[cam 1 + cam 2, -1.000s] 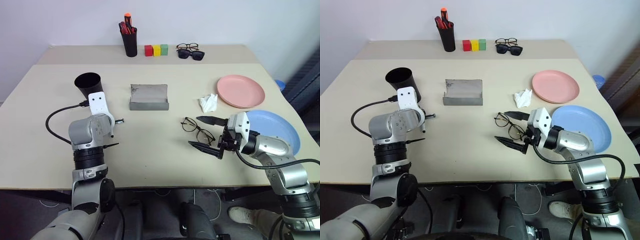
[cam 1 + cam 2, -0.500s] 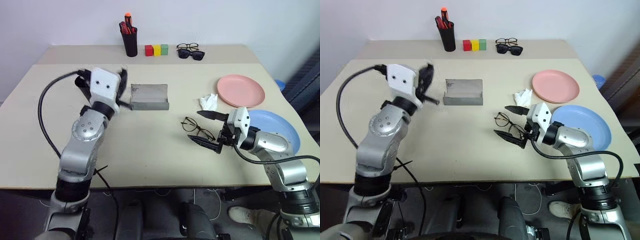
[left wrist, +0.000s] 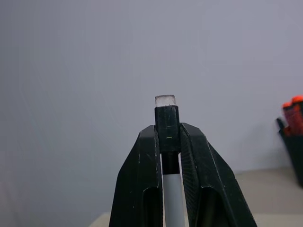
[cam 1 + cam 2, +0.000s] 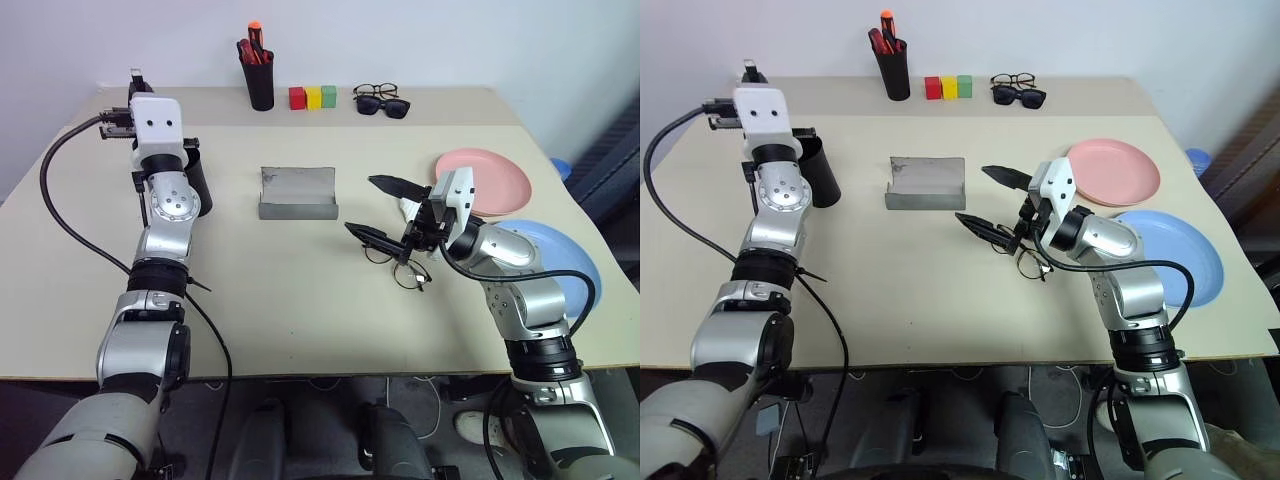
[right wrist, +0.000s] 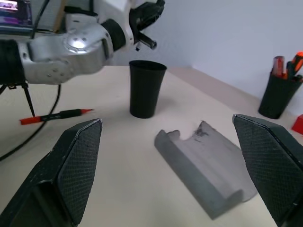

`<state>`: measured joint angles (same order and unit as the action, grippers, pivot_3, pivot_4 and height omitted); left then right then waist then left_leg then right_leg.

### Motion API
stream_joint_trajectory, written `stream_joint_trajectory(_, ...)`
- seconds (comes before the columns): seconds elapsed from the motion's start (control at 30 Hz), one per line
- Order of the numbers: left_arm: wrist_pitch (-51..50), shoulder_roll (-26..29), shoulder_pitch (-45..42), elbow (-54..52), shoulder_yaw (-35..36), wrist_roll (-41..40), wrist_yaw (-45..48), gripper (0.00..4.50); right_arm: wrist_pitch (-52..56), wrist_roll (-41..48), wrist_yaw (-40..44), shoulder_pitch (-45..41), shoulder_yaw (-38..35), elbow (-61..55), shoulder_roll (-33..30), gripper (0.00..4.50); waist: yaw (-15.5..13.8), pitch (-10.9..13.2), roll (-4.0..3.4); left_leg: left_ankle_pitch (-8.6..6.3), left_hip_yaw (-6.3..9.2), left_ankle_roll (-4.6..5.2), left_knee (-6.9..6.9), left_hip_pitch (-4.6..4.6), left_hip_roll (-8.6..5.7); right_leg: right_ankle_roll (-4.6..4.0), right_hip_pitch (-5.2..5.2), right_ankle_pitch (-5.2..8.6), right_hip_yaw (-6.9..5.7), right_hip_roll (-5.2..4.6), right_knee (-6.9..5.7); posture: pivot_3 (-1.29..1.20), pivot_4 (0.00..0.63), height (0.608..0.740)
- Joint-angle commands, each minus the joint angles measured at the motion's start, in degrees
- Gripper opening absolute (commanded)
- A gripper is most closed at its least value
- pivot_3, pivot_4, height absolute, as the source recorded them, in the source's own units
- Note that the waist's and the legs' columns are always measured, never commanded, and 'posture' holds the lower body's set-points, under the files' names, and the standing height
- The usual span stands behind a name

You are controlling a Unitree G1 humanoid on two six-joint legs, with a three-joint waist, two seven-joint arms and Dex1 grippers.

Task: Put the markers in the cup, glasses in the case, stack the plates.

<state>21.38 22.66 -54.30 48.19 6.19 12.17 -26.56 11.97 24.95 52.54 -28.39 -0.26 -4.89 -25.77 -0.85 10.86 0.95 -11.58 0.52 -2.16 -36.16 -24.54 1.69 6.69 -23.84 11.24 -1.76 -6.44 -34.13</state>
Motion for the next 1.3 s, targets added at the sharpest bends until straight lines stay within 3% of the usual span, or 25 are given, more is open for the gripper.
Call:
stream_joint_trajectory(0.03,4.21,0.99,-3.25,4.74,-0.37,1.35,-2.30,0.07,-1.08,0.48,-0.21,-0.26,-0.69,-1.32,0.25,4.50,0.06,0.00,0.00,0.00,0.00,-0.01,-0.01,0.01,0.00,0.00,0.00,-0.01,0.00,0.00,0.00,0.00,0.150,0.740)
stream_joint_trajectory(0.53,6.71,-1.07,-4.82,12.11,-2.56,2.18,-3.49,0.07,-2.06,0.30,0.18,2.12,-1.27,-1.65,-0.71,4.50,0.12,0.00,0.01,0.02,-0.01,-0.04,0.04,0.03,0.01,0.00,-0.03,-0.03,0.00,0.00,-0.03,0.00,0.150,0.740)
stream_joint_trajectory(0.8,7.78,-2.85,-1.30,8.60,-1.98,0.15,-1.46,3.94,-3.37,-0.09,0.70,2.71,-1.51,-0.13,-1.01,4.50,0.15,0.00,0.01,0.02,-0.01,-0.03,0.05,0.04,0.01,0.00,-0.03,-0.03,0.00,0.00,-0.04,0.00,0.150,0.740)
stream_joint_trajectory(0.9,7.15,-5.81,1.88,-0.48,0.00,-7.04,6.08,3.94,-3.49,-0.20,0.72,2.50,-1.54,0.26,-1.10,4.50,0.07,0.00,0.01,0.02,-0.02,-0.04,0.04,0.03,0.02,-0.01,-0.03,-0.03,0.00,0.00,-0.02,0.00,0.150,0.740)
stream_joint_trajectory(0.93,5.13,-7.05,4.00,-6.15,0.21,-10.60,10.22,3.94,-3.48,-0.24,0.71,2.47,-1.54,0.31,-1.13,4.50,0.10,0.00,0.01,0.02,-0.02,-0.04,0.05,0.03,0.01,-0.01,-0.03,-0.03,0.00,-0.01,-0.01,0.00,0.150,0.740)
stream_joint_trajectory(1.03,-13.78,-7.87,15.43,-33.13,-2.57,-22.58,23.75,3.94,-3.11,-0.10,0.88,2.65,-1.71,0.15,-1.49,4.50,0.40,0.01,0.00,0.01,-0.05,-0.05,0.05,0.03,0.02,-0.02,-0.02,-0.03,0.04,-0.03,0.00,0.00,0.150,0.740)
stream_joint_trajectory(1.13,-36.83,-1.86,27.92,-57.67,-3.57,-34.09,30.91,3.94,-2.13,0.92,3.07,3.38,-1.51,-0.47,-2.73,4.50,1.69,0.02,-0.04,0.01,-0.08,-0.05,0.12,0.06,0.05,-0.03,-0.10,-0.03,0.11,-0.03,-0.07,0.00,0.150,0.740)
stream_joint_trajectory(1.2,-50.29,1.94,32.36,-65.86,-1.12,-38.21,30.12,3.94,-1.68,2.36,5.75,4.00,-1.11,-1.25,-3.63,4.50,1.81,0.05,-0.07,0.02,-0.07,-0.04,0.13,0.13,0.06,-0.04,-0.15,-0.02,0.13,-0.02,-0.27,0.00,0.150,0.740)
stream_joint_trajectory(1.3,-70.81,3.40,31.81,-68.48,4.97,-41.50,22.33,3.94,-1.29,4.84,9.65,4.44,-0.62,-2.44,-4.30,4.50,1.59,0.05,-0.07,0.04,0.00,-0.04,0.01,0.19,0.14,-0.34,-0.16,0.09,0.12,0.10,-0.40,0.00,0.150,0.740)
